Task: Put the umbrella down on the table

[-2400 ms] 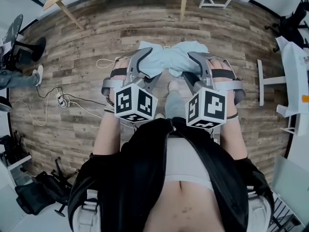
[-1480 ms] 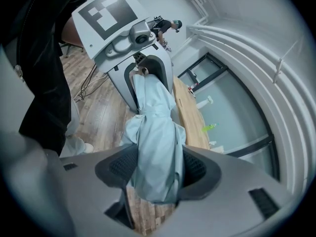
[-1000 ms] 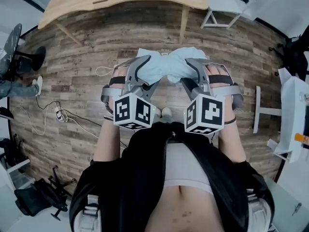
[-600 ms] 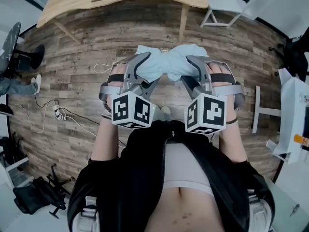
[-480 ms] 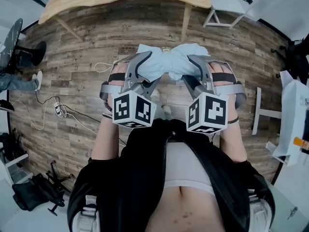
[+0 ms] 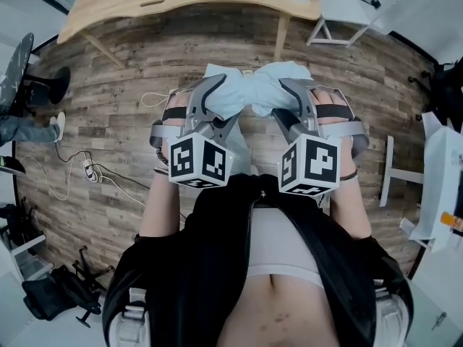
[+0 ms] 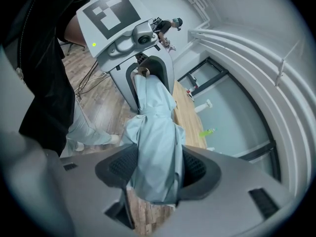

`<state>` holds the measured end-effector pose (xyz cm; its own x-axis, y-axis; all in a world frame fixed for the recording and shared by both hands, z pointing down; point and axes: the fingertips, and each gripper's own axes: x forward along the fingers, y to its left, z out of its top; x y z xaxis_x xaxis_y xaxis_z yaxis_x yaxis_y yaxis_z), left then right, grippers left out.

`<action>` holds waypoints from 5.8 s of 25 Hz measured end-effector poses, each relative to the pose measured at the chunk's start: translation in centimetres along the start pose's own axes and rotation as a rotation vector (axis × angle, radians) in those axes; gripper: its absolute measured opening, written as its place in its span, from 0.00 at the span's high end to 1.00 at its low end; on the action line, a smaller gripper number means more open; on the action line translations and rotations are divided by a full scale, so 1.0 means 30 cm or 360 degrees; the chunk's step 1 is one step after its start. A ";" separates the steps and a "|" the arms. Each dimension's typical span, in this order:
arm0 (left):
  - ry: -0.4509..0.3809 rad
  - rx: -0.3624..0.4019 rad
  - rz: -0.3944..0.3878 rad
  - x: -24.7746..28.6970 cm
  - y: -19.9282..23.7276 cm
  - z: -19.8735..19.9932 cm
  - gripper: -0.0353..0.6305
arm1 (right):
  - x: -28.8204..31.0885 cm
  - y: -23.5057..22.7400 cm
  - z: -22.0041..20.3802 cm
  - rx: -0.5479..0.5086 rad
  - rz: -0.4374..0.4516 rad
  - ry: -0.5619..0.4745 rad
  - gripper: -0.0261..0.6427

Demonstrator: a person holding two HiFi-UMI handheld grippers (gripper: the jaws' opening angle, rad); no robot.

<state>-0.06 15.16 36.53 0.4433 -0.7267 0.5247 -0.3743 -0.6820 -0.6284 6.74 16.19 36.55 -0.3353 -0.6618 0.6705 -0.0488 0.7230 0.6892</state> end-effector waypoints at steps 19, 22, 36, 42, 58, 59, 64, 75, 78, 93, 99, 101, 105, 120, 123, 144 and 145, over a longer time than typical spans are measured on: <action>-0.0086 0.0064 -0.0092 0.453 0.471 -0.120 0.52 | 0.460 -0.453 -0.058 0.0086 -0.0033 0.0109 0.56; -0.0098 0.0056 -0.0116 0.509 0.536 -0.146 0.52 | 0.524 -0.512 -0.055 0.0096 -0.0021 0.0132 0.56; -0.0131 0.0092 -0.0179 0.726 0.804 -0.233 0.52 | 0.770 -0.754 -0.048 0.0159 -0.0026 0.0186 0.56; -0.0131 0.0113 -0.0193 0.793 0.865 -0.258 0.52 | 0.843 -0.810 -0.057 0.0176 -0.0039 0.0182 0.56; -0.0151 0.0115 -0.0140 0.816 0.960 -0.259 0.52 | 0.876 -0.903 -0.036 0.0121 -0.0087 0.0168 0.56; -0.0157 0.0118 -0.0135 0.815 0.966 -0.258 0.52 | 0.875 -0.909 -0.034 0.0119 -0.0093 0.0171 0.56; -0.0188 0.0124 -0.0127 0.818 0.988 -0.236 0.52 | 0.862 -0.938 -0.038 0.0109 -0.0112 0.0191 0.56; -0.0200 0.0178 -0.0080 0.895 1.097 -0.197 0.52 | 0.909 -1.061 -0.075 0.0110 -0.0163 0.0177 0.56; -0.0202 0.0180 -0.0060 0.929 1.140 -0.193 0.52 | 0.938 -1.108 -0.085 0.0098 -0.0172 0.0171 0.56; -0.0162 0.0133 -0.0066 1.187 1.342 -0.222 0.52 | 1.171 -1.334 -0.174 0.0076 -0.0116 0.0162 0.56; -0.0149 0.0102 -0.0092 1.273 1.390 -0.227 0.52 | 1.241 -1.394 -0.213 0.0078 -0.0075 0.0168 0.56; -0.0153 0.0083 -0.0110 1.304 1.399 -0.234 0.52 | 1.267 -1.406 -0.226 0.0077 -0.0060 0.0178 0.56; -0.0150 0.0049 -0.0144 1.356 1.410 -0.251 0.52 | 1.314 -1.421 -0.247 0.0075 -0.0019 0.0187 0.56; -0.0086 -0.0011 -0.0230 1.492 1.432 -0.303 0.52 | 1.450 -1.449 -0.305 0.0102 0.0099 0.0165 0.56; -0.0072 -0.0013 -0.0245 1.508 1.432 -0.310 0.52 | 1.468 -1.448 -0.311 0.0115 0.0125 0.0150 0.56; -0.0017 -0.0068 -0.0325 1.628 1.410 -0.351 0.53 | 1.577 -1.437 -0.380 0.0139 0.0242 0.0137 0.57; -0.0014 -0.0073 -0.0329 1.633 1.408 -0.353 0.53 | 1.582 -1.435 -0.383 0.0139 0.0250 0.0136 0.57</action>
<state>-2.78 -50.13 41.78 0.5214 -0.5705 0.6345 -0.3112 -0.8195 -0.4811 3.75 -48.63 41.86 -0.2643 -0.5514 0.7913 -0.0848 0.8306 0.5504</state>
